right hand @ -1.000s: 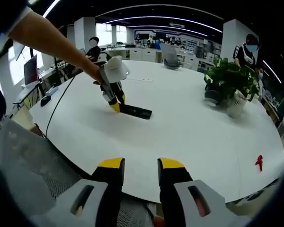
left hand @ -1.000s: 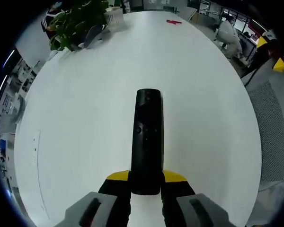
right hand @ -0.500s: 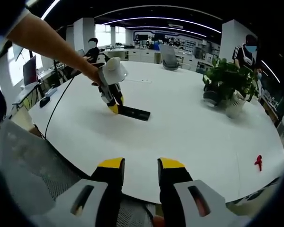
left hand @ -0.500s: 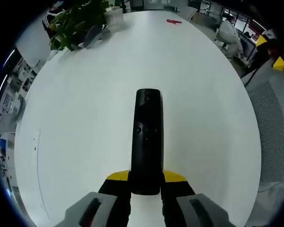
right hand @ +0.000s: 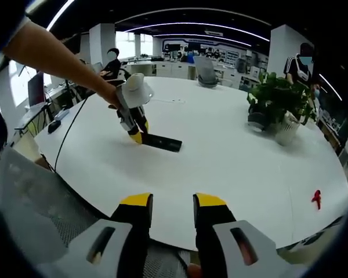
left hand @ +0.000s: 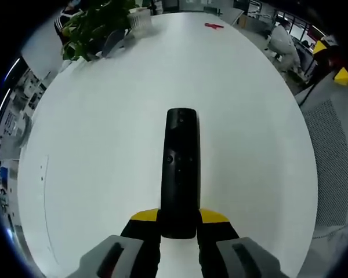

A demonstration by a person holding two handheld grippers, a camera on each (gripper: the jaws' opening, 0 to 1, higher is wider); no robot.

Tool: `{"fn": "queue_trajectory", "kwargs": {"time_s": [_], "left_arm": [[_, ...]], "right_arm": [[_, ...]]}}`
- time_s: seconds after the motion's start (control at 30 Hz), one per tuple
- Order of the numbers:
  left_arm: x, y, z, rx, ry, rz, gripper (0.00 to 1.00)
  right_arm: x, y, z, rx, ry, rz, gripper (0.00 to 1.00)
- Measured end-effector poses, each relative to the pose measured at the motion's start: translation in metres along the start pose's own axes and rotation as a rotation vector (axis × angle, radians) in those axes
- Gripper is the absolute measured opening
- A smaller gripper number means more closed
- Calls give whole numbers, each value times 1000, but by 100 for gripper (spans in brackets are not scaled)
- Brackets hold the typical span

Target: Press the specified remote control buttons in sequence, fully releasing each button before pressing the next.

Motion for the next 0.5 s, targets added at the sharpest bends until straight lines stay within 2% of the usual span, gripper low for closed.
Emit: {"fn": "queue_trajectory", "kwargs": {"time_s": [0.5], "left_arm": [[22, 2, 2, -29, -23, -5, 23]], "right_arm": [[-1, 2, -2, 19, -4, -7, 27]]}}
Point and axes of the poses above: the point that each gripper's makers call its tool centre point, and the gripper's own axes: y roughly backward along the fingers, x roughly to its right, z roughly out of its underside, the point moved 1 cm from there along y, roughly backward along the fingers, and after that the axes turned 15 degrees about -x, right-handed, at the moved point
